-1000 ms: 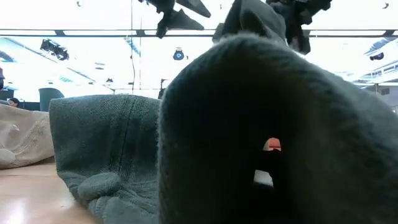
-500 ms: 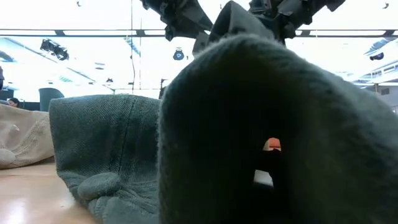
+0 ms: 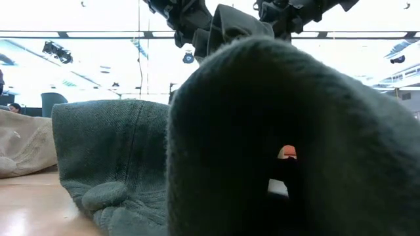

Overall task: Pick & Place hat
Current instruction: Put the top black cap into the blue bin

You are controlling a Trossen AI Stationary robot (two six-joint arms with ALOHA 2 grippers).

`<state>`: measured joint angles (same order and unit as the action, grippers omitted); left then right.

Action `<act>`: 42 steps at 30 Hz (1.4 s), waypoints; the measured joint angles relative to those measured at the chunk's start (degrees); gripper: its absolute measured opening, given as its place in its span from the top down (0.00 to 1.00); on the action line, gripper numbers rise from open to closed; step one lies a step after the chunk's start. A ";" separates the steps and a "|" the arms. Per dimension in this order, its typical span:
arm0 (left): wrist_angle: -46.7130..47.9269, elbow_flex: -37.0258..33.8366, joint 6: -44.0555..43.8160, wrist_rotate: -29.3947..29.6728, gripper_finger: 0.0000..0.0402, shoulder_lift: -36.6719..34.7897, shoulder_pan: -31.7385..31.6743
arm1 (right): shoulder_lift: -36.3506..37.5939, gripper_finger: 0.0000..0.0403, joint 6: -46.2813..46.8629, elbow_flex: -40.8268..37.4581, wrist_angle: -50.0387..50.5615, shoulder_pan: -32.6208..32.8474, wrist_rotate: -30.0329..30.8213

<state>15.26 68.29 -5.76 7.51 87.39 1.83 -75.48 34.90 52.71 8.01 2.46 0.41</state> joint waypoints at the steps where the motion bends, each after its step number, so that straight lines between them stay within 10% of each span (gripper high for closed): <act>1: 0.59 0.00 0.00 -0.01 0.57 0.00 -0.02 | 0.00 1.00 -0.48 -0.01 -0.36 0.00 0.01; 11: 5.47 0.13 0.17 -0.81 0.95 0.00 -0.09 | -0.04 0.97 -3.62 -0.07 -2.77 0.00 0.04; 28: 20.15 -0.04 5.15 9.14 0.95 -12.66 -0.78 | 0.15 0.65 -1.10 0.04 1.77 0.00 0.16; 42: 47.04 0.00 6.38 19.93 0.95 -25.38 -9.94 | 0.11 0.64 -1.20 0.02 2.39 0.00 0.15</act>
<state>62.30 68.29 0.62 27.44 62.02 -8.11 -75.37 33.69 52.73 10.40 2.46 0.56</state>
